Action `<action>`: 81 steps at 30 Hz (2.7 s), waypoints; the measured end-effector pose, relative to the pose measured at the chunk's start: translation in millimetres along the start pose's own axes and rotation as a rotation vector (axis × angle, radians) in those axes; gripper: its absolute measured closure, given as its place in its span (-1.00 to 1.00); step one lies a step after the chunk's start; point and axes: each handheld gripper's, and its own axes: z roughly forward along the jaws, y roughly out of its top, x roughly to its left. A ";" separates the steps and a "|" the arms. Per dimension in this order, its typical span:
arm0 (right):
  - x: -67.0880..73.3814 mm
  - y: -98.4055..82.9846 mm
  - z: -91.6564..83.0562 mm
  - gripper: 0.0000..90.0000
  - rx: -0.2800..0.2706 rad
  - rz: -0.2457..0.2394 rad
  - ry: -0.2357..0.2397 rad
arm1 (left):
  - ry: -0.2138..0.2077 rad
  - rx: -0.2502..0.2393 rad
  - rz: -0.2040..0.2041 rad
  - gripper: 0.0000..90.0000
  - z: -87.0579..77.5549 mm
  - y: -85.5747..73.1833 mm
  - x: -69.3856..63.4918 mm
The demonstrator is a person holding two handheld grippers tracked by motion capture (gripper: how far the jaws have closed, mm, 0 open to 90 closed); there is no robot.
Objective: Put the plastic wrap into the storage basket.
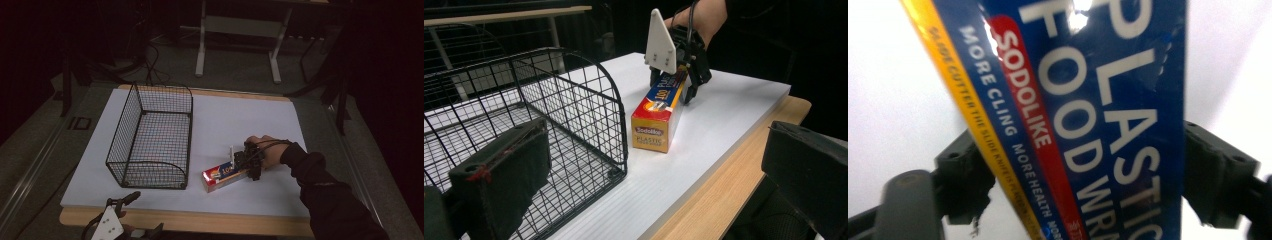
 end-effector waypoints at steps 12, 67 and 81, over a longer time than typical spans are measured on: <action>-1.5 1.9 -3.6 -0.24 0.038 -0.055 0.050 | 0.005 0.001 -0.006 -1.00 0.1 -0.4 1.4; -52.6 35.0 -177.4 -0.13 -0.393 0.856 0.008 | -0.012 -0.005 0.017 -1.00 -0.1 0.7 -2.6; -73.3 96.0 -211.5 -0.13 -0.507 0.914 -0.041 | -0.017 -0.008 0.019 -1.00 -0.6 0.8 -2.9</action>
